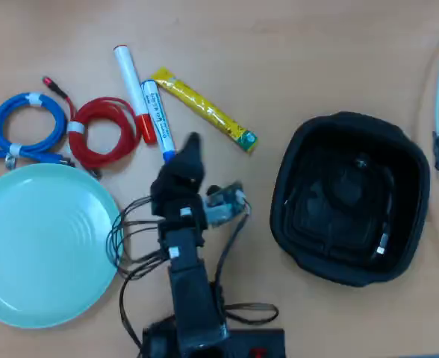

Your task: Put a black charging cable in a black bowl and put a red charging cable in a green bowl

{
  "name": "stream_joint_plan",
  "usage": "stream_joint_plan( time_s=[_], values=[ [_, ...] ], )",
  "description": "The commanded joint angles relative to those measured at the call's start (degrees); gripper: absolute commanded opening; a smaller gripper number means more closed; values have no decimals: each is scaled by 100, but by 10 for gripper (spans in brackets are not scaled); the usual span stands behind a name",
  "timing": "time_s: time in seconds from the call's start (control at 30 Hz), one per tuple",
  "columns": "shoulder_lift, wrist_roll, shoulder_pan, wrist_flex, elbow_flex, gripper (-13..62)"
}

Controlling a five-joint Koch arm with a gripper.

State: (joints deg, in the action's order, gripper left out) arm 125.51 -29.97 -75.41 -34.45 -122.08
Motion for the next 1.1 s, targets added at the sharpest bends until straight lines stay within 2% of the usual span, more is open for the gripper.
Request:
stream_joint_plan(
  time_s=[0.0,0.17,0.3,0.47,0.57,0.7,0.9,1.07],
  values=[
    [97,1538,255,686,211,570],
    [-62,2733,1072,896,149,563],
    [-571,4526,2101,888,369,522],
    [-1187,5880,2276,853,659,483],
    [-1406,5897,2276,633,940,483],
    [-1767,5933,2259,-932,1986,473],
    [-3656,5774,2303,-3199,4597,432],
    [-4931,4588,2338,-3981,6082,431]
  ],
)
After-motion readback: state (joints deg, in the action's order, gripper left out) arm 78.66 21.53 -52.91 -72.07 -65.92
